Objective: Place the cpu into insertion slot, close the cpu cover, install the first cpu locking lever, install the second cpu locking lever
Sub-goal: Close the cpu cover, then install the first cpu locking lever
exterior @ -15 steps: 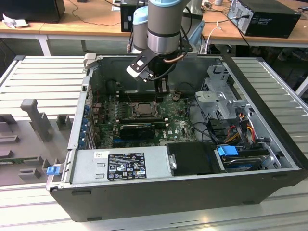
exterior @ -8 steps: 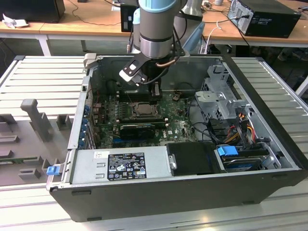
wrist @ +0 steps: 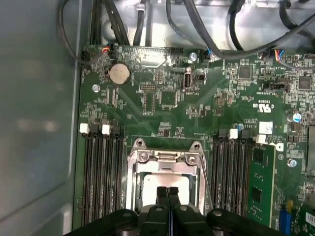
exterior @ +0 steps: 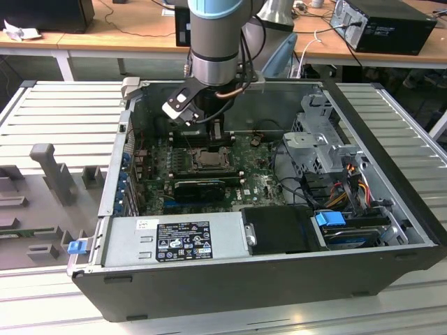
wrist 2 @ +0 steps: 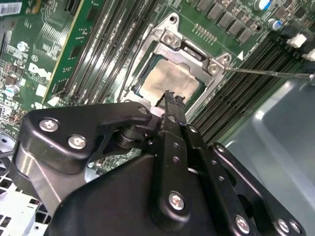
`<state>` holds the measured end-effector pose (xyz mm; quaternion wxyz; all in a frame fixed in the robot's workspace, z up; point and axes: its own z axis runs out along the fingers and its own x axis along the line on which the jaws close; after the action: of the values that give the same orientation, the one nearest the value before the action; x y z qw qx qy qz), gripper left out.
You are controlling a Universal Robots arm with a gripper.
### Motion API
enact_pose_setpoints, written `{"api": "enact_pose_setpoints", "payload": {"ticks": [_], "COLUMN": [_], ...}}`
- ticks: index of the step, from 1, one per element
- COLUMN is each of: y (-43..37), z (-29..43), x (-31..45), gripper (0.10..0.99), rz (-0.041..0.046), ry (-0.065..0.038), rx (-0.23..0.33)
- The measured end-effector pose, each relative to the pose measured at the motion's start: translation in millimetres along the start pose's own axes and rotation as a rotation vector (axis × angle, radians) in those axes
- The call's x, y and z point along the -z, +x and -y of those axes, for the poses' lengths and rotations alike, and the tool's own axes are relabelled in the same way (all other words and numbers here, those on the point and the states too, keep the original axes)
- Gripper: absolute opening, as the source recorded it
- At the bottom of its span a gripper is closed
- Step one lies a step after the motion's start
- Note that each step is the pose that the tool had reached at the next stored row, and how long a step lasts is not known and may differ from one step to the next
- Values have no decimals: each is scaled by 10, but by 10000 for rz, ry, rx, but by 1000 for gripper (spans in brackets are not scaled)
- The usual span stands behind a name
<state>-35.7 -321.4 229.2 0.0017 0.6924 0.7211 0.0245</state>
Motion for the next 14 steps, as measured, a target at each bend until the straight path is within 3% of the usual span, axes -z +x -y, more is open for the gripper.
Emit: {"api": "enact_pose_setpoints", "payload": {"ticks": [14], "y": [2], "z": [28], "x": [27], "gripper": [106], "rz": [-6], "ry": [-1], "rx": [0]}}
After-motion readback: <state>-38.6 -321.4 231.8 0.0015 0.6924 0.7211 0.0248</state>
